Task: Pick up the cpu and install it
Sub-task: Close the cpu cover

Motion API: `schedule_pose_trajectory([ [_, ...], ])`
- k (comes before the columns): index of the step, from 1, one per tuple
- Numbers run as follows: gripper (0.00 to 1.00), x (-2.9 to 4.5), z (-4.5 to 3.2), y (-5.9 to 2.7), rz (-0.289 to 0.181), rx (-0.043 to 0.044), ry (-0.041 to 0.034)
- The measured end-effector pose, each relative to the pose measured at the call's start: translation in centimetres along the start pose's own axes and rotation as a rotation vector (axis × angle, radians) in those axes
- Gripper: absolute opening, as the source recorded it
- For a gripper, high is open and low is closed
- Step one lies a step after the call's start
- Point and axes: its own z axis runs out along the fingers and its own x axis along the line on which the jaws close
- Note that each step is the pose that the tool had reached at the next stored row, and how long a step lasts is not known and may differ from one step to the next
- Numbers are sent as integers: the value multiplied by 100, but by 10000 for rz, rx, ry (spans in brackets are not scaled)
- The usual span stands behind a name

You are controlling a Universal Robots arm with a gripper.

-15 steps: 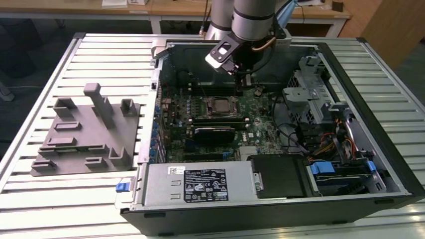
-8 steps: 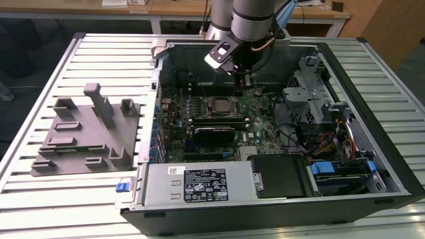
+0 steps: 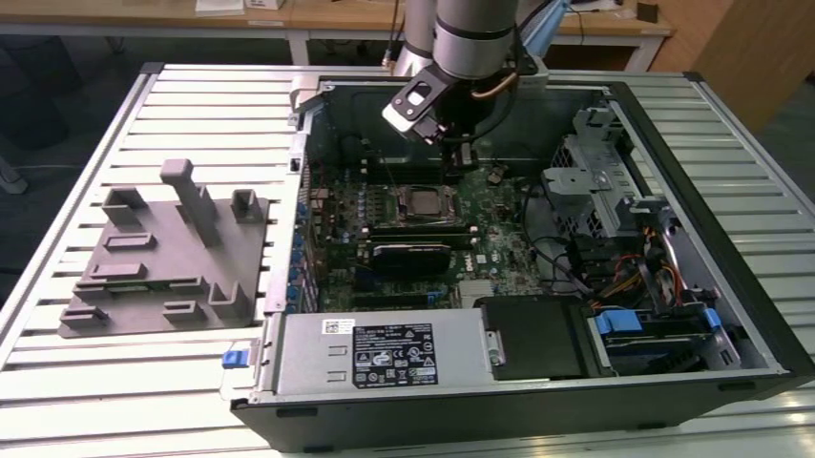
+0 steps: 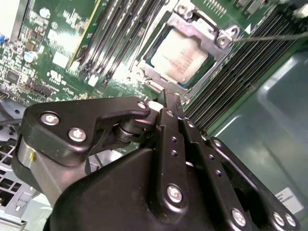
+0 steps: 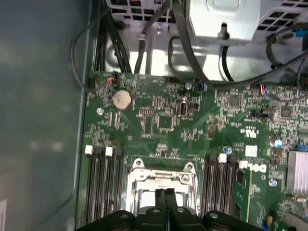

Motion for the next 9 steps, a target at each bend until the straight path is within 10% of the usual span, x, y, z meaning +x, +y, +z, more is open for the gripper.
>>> schedule_pose_trajectory([
  [9, 11, 10, 56, -195, 0, 25, 0],
])
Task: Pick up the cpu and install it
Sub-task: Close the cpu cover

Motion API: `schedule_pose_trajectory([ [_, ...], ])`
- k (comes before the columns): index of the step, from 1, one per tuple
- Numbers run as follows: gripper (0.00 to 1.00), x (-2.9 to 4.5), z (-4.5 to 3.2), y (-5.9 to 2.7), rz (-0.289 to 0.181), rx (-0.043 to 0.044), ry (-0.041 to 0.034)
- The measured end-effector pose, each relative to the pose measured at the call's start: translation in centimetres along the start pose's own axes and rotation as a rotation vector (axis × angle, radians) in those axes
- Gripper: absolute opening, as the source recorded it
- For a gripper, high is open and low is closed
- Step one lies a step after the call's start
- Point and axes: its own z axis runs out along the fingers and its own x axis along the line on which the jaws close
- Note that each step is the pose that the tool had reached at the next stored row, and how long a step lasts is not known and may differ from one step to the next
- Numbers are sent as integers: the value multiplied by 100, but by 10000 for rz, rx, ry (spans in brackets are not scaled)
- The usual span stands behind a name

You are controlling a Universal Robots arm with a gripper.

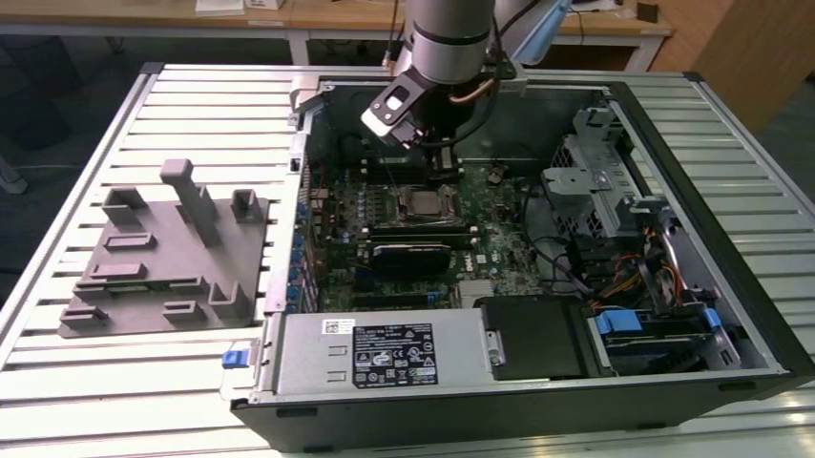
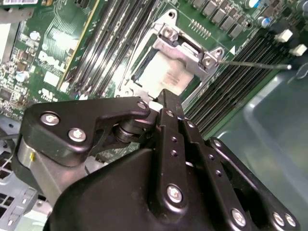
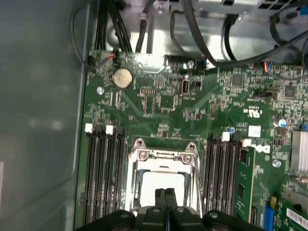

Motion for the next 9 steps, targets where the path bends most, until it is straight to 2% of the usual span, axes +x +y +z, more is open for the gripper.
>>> schedule_pose_trajectory([
  [5, 11, -2, 84, -30, 1, 86, 6],
  [9, 11, 3, 139, -133, 1, 102, 5],
])
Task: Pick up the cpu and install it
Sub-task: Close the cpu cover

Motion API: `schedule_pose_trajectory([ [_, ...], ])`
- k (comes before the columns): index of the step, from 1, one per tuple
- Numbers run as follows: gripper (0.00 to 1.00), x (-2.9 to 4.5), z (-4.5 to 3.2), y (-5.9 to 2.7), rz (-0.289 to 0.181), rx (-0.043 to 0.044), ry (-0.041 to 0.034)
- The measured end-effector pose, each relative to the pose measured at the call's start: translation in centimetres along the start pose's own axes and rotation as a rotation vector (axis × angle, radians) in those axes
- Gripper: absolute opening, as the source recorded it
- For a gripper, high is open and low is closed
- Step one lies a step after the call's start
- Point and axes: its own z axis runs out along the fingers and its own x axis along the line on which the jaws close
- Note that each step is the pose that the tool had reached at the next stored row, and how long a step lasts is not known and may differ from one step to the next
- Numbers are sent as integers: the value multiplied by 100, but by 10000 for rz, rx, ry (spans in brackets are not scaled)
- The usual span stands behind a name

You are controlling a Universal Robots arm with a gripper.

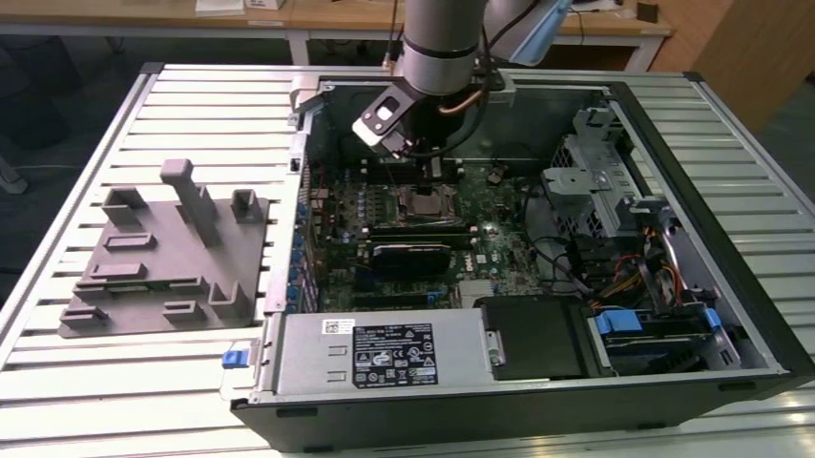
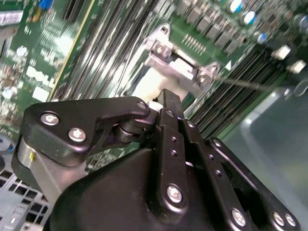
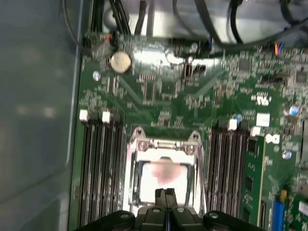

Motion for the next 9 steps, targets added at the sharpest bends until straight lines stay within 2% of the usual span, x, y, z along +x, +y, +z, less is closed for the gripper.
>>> schedule_pose_trajectory([
  [5, 11, 6, 40, -118, 0, 0, 0],
  [9, 11, 9, 89, -152, 0, -1, 1],
])
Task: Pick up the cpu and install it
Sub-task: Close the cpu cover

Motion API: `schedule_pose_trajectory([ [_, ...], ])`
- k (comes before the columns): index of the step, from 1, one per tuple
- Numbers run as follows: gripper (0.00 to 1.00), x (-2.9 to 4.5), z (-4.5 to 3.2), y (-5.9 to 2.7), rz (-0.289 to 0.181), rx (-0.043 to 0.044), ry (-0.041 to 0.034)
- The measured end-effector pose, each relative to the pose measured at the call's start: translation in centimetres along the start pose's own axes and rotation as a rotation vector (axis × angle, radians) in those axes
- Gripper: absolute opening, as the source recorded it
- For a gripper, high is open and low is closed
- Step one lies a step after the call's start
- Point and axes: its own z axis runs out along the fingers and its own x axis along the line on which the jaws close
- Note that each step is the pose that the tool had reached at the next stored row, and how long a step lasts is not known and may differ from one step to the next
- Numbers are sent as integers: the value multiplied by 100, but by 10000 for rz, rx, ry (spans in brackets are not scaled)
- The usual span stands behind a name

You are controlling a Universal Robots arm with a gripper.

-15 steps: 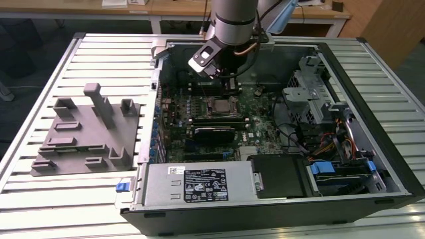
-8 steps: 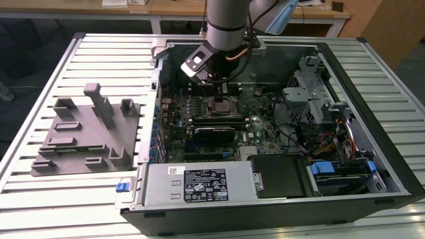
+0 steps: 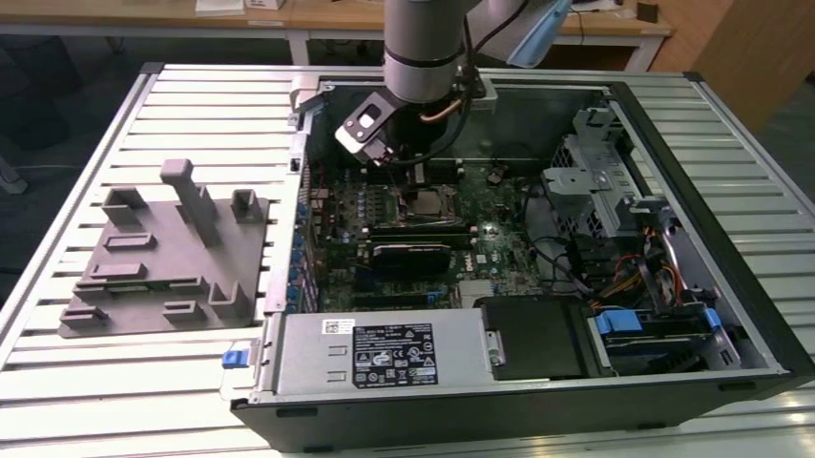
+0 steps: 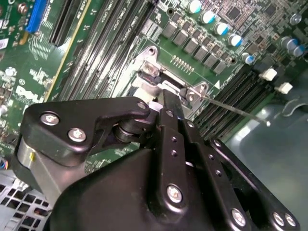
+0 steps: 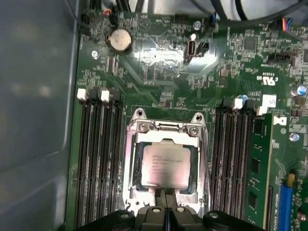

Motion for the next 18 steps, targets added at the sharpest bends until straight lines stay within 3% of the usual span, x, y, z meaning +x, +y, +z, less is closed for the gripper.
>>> schedule_pose_trajectory([
  [6, 11, 2, 100, -4, 0, 13, 0],
  [11, 11, 0, 139, -6, 0, 32, -8],
  [15, 11, 3, 132, -3, 0, 13, 8],
  [18, 11, 2, 59, -4, -1, 22, 0],
])
